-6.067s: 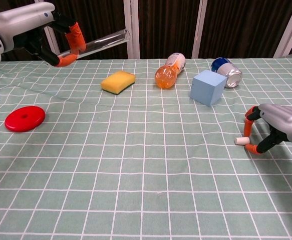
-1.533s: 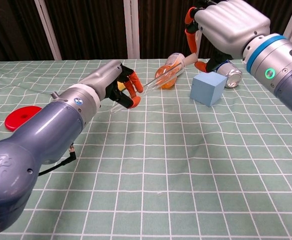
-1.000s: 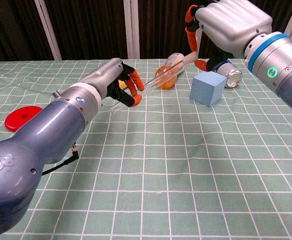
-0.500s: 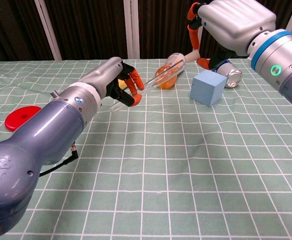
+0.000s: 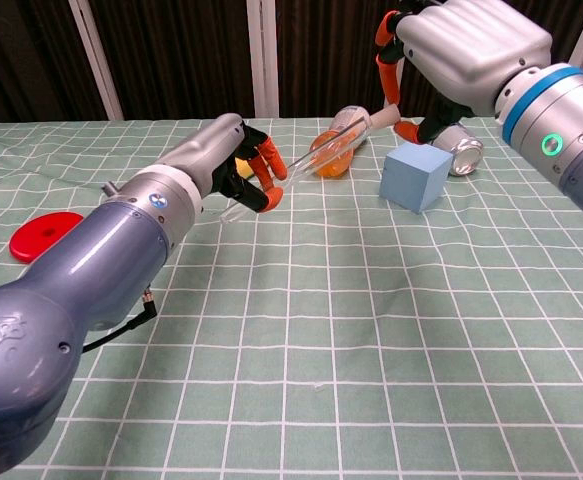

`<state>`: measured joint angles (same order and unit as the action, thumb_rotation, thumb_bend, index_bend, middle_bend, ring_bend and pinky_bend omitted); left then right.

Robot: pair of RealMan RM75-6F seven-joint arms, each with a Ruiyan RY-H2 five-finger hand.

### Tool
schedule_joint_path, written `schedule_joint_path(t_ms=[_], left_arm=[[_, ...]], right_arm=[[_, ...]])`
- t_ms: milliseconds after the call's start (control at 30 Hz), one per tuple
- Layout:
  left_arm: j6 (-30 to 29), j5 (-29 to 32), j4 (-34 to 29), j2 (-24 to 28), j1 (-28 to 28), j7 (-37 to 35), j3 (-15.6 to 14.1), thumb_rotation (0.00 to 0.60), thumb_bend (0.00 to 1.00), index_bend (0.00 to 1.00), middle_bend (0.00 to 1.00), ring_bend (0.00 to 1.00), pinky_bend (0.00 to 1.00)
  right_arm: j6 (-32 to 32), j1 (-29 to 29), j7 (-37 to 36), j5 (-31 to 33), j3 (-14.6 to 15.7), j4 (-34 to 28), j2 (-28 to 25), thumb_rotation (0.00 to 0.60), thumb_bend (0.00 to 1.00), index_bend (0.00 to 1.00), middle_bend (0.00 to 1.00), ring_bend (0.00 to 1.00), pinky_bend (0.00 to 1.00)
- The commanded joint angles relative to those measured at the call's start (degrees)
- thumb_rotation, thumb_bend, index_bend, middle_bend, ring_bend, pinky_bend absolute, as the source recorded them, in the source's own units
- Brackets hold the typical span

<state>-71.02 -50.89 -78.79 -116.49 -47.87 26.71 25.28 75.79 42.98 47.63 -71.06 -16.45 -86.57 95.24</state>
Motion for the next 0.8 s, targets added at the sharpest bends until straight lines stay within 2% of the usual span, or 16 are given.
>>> schedule_joint_path(t_ms=[33, 800], left_arm=[[0.1, 0.0, 0.1, -0.1, -0.1, 0.0, 0.1, 0.600, 0.67, 0.48, 0.49, 0.09, 0.00], [0.9, 0.3, 0.6, -0.9, -1.5, 0.4, 1.2, 0.600, 0.67, 0.48, 0.49, 0.09, 0.00]], right_arm=[[0.0, 0.0, 0.0, 0.0, 0.0, 0.0, 0.1, 0.600, 0.42, 0.61, 0.20, 0.00, 0.00], [-0.2, 0.0, -0.8, -0.4, 0.4, -0.2, 0.1, 0.600, 0.42, 0.61, 0.20, 0.00, 0.00]])
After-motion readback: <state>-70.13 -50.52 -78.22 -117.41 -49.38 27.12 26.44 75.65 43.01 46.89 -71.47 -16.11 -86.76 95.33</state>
